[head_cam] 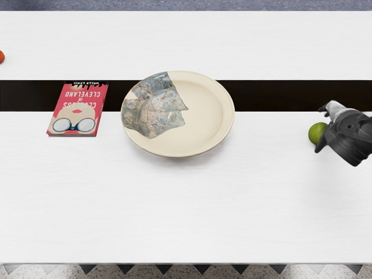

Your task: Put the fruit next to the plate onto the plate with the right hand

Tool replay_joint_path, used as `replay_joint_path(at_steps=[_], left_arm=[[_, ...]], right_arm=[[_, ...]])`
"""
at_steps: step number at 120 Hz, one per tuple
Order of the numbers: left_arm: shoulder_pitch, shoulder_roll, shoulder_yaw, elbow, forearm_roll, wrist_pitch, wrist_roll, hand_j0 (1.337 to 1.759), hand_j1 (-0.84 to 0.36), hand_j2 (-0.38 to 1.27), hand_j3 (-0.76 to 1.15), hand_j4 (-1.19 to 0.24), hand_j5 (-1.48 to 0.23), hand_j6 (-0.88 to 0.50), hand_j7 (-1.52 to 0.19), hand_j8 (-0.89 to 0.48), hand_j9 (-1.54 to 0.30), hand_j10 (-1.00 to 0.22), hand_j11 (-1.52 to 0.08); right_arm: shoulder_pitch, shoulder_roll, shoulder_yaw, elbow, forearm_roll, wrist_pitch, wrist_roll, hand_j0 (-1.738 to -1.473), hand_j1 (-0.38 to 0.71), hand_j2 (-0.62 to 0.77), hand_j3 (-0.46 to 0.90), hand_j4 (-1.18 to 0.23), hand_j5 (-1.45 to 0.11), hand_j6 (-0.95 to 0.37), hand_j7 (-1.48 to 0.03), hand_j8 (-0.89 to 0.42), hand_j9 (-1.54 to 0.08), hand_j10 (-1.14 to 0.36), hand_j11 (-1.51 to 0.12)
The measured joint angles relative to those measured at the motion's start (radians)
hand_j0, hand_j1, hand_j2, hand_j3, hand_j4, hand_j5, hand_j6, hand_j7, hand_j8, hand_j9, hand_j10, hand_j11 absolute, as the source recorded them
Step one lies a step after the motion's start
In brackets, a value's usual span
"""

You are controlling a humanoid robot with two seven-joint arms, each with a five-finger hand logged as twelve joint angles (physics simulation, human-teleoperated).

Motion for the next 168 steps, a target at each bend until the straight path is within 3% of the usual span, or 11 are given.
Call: replay_joint_path(at_steps=[37, 46, 51, 67, 84, 96, 116, 125, 139, 168], left_arm=[[0.0, 0.0, 0.0, 0.0, 0.0, 0.0, 0.0, 1.658, 0.35, 0.0, 0.0, 0.0, 0.0, 0.0, 0.0, 0.0, 0.0, 0.0, 0.0], [0.0, 0.0, 0.0, 0.0, 0.0, 0.0, 0.0, 1.658, 0.35, 0.0, 0.0, 0.0, 0.0, 0.0, 0.0, 0.0, 0.0, 0.0, 0.0], [0.0, 0.0, 0.0, 0.0, 0.0, 0.0, 0.0, 1.658, 0.35, 0.0, 0.0, 0.0, 0.0, 0.0, 0.0, 0.0, 0.0, 0.0, 0.0], [0.0, 0.0, 0.0, 0.0, 0.0, 0.0, 0.0, 1.658, 0.35, 0.0, 0.0, 0.0, 0.0, 0.0, 0.0, 0.0, 0.0, 0.0, 0.0], [0.0, 0.0, 0.0, 0.0, 0.0, 0.0, 0.0, 1.658, 0.35, 0.0, 0.0, 0.0, 0.0, 0.0, 0.0, 0.0, 0.0, 0.0, 0.0], [0.0, 0.0, 0.0, 0.0, 0.0, 0.0, 0.0, 1.658, 0.35, 0.0, 0.0, 0.0, 0.0, 0.0, 0.0, 0.0, 0.0, 0.0, 0.0], [0.0, 0.0, 0.0, 0.0, 0.0, 0.0, 0.0, 1.658, 0.35, 0.0, 0.0, 0.0, 0.0, 0.0, 0.0, 0.0, 0.0, 0.0, 0.0], [0.0, 0.0, 0.0, 0.0, 0.0, 0.0, 0.0, 1.658, 0.35, 0.0, 0.0, 0.0, 0.0, 0.0, 0.0, 0.0, 0.0, 0.0, 0.0], [0.0, 0.0, 0.0, 0.0, 0.0, 0.0, 0.0, 1.658, 0.35, 0.0, 0.0, 0.0, 0.0, 0.0, 0.0, 0.0, 0.0, 0.0, 0.0], [0.0, 0.0, 0.0, 0.0, 0.0, 0.0, 0.0, 1.658, 0.35, 0.0, 0.0, 0.0, 0.0, 0.0, 0.0, 0.0, 0.0, 0.0, 0.0]], right_arm=[[-0.028, 0.038, 0.003, -0.048, 0.0, -0.004, 0.0, -1.658, -0.04, -0.05, 0.0, -0.26, -0.34, -0.26, -0.34, -0.26, -0.34, -0.26, -0.34], [-0.03, 0.039, 0.003, -0.057, 0.0, -0.004, 0.0, -1.658, 0.09, -0.07, 0.0, -0.37, -0.48, -0.37, -0.48, -0.37, -0.48, -0.37, -0.48], [-0.03, 0.038, 0.004, -0.061, 0.001, -0.003, 0.0, -1.658, 0.16, -0.02, 0.0, -0.45, -0.59, -0.45, -0.58, -0.43, -0.59, -0.45, -0.59], [-0.048, 0.032, 0.033, -0.067, 0.002, 0.0, 0.001, -1.654, 0.25, 0.26, 0.0, -0.66, -0.83, -0.42, -0.85, -0.4, -0.85, -0.63, -0.85], [-0.071, 0.02, 0.1, -0.072, 0.016, 0.006, 0.001, -1.653, 0.31, 0.36, 0.0, -0.55, -1.01, -0.32, -0.99, -0.29, -1.03, -0.57, -1.03], [-0.13, -0.004, 0.251, -0.098, 0.019, 0.043, 0.001, -1.651, 0.33, 0.43, 0.0, -0.48, -1.11, -0.27, -1.05, -0.26, -1.11, -0.57, -1.11], [-0.288, -0.032, 0.775, -0.116, 0.05, 0.353, 0.0, -1.65, 0.33, 0.41, 0.0, -0.43, -1.19, -0.24, -1.1, -0.24, -1.17, -0.58, -1.17], [-0.322, -0.027, 0.923, -0.118, 0.092, 0.474, 0.0, -1.65, 0.32, 0.43, 0.0, -0.44, -1.2, -0.25, -1.11, -0.26, -1.19, -0.61, -1.19], [-0.321, 0.062, 1.016, -0.128, 0.117, 0.554, 0.0, -1.65, 0.3, 0.4, 0.0, -0.44, -1.22, -0.25, -1.12, -0.25, -1.22, -0.6, -1.22], [-0.253, 0.299, 1.045, -0.195, 0.118, 0.589, 0.0, -1.651, 0.27, 0.34, 0.0, -0.44, -1.25, -0.26, -1.13, -0.25, -1.24, -0.61, -1.22]])
